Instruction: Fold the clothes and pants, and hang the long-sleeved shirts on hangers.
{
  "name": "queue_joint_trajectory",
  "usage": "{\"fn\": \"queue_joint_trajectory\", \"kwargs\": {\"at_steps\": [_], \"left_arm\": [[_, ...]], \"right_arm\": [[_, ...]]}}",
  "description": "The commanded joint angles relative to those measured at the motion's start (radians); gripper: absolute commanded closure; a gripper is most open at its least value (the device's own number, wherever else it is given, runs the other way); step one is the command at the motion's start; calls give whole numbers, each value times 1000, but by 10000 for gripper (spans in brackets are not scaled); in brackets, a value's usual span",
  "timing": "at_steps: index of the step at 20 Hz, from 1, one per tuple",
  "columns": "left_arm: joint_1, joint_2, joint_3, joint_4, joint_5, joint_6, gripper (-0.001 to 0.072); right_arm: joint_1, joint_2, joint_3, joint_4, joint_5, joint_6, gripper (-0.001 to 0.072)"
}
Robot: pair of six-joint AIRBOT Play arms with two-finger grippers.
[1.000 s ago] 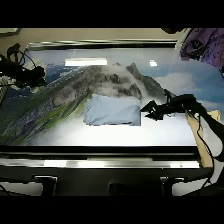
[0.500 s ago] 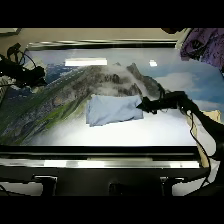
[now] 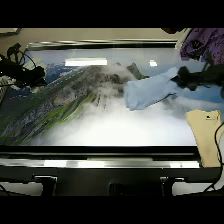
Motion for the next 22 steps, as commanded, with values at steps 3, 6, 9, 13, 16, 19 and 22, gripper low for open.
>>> {"fn": "queue_joint_trajectory", "kwargs": {"at_steps": [3, 6, 9, 13, 16, 19, 22], "left_arm": [[-1, 0, 0, 0, -1, 0, 688], [-1, 0, 0, 0, -10, 0, 689], [-1, 0, 0, 0, -11, 0, 689], [-1, 0, 0, 0, -12, 0, 689], [-1, 0, 0, 0, -20, 0, 689], [0, 0, 0, 0, -27, 0, 689], [-1, 0, 0, 0, -29, 0, 688]], "right_arm": [[-198, 55, 90, -160, -26, 165, 680], [-278, 80, 90, -213, -46, 204, 680], [-336, 112, 90, -291, -63, 278, 680], [-382, 172, 90, -390, -119, 330, 680], [-382, 212, 90, -491, -185, 346, 680], [-382, 236, 90, -537, -263, 370, 680], [-382, 265, 90, -640, -318, 422, 680]]}}
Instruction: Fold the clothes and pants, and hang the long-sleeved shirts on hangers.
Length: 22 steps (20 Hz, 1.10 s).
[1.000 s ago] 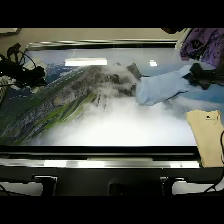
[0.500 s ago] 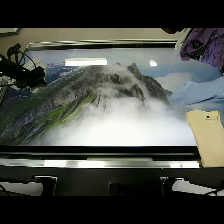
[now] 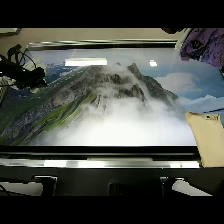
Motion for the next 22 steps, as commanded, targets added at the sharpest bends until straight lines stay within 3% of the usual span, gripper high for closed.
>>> {"fn": "queue_joint_trajectory", "kwargs": {"at_steps": [1, 5, 11, 22], "left_arm": [[0, 0, 0, 0, -3, 0, 688], [0, 0, 0, 0, -4, 1, 688], [0, 0, 0, 0, -4, 1, 688], [0, 1, 0, 1, -30, 4, 689]], "right_arm": [[-2, 37, 0, -158, -86, 59, 679], [-2, 45, -6, -317, -180, 112, 679], [-2, 79, -154, -361, -224, 119, 679], [-2, 220, -690, -548, 20, 207, 678]]}}
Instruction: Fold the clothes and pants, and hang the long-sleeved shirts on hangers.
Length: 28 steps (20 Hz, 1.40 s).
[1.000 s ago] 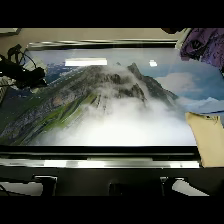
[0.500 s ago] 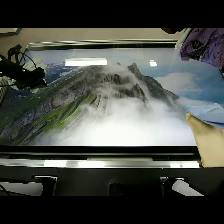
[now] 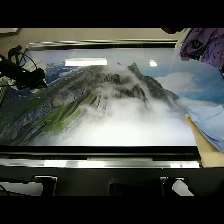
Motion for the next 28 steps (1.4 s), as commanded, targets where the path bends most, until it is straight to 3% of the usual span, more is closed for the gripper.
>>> {"fn": "queue_joint_trajectory", "kwargs": {"at_steps": [1, 13, 15, 17, 18, 20, 21, 22, 24, 28], "left_arm": [[0, 0, 0, 0, -5, 1, 688], [0, 0, 0, 0, -5, 0, 688], [0, 0, 0, 0, -5, 0, 688], [-1, 0, 0, 0, -5, 0, 688], [-1, 0, 0, 0, -5, 0, 689], [-1, 0, 0, 0, -4, 0, 688], [-1, 0, 0, 0, -2, 2, 688], [-1, 0, 0, 0, -2, 18, 688], [-3, 6, 0, 0, -2, 66, 688], [-35, 54, -1, 7, 97, 187, 689]], "right_arm": [[0, 14, -138, -43, 90, 34, 678], [0, 14, -264, -95, 167, 75, 673], [0, 14, -264, -95, 161, 81, 567], [0, 14, -264, -100, 126, 81, 326], [0, 16, -262, -103, 123, 80, 295], [5, 39, -239, -34, 183, 41, 310], [5, 60, -214, 84, 261, -28, 381], [5, 78, -190, 235, 351, -121, 522], [43, 102, -146, 525, 486, -357, 673], [371, 101, -102, 577, 515, -520, 677]]}}
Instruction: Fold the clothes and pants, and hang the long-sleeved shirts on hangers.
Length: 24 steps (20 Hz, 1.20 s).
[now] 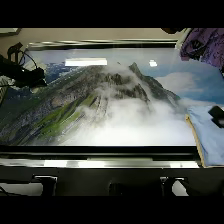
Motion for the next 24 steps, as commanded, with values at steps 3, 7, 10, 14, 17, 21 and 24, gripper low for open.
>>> {"fn": "queue_joint_trajectory", "kwargs": {"at_steps": [3, 7, 10, 14, 17, 21, 24], "left_arm": [[-84, 109, -84, 94, 157, 115, 690], [-129, 293, -372, 151, 294, 114, 690], [-128, 382, -473, 151, 335, 111, 689], [-128, 399, -474, 151, 307, 111, 687], [-128, 396, -474, 151, 310, 111, 687], [-128, 396, -474, 151, 310, 111, 687], [-128, 396, -474, 151, 310, 111, 686]], "right_arm": [[463, 8, 29, 128, 83, -184, 677], [725, 9, 29, 126, 74, -183, 677], [811, 9, 29, 114, 70, -183, 677], [816, 9, 29, 58, 76, -183, 677], [816, 9, 29, 32, 71, -183, 677], [816, 9, 29, 32, 76, -183, 677], [816, 9, 29, 32, 76, -183, 677]]}}
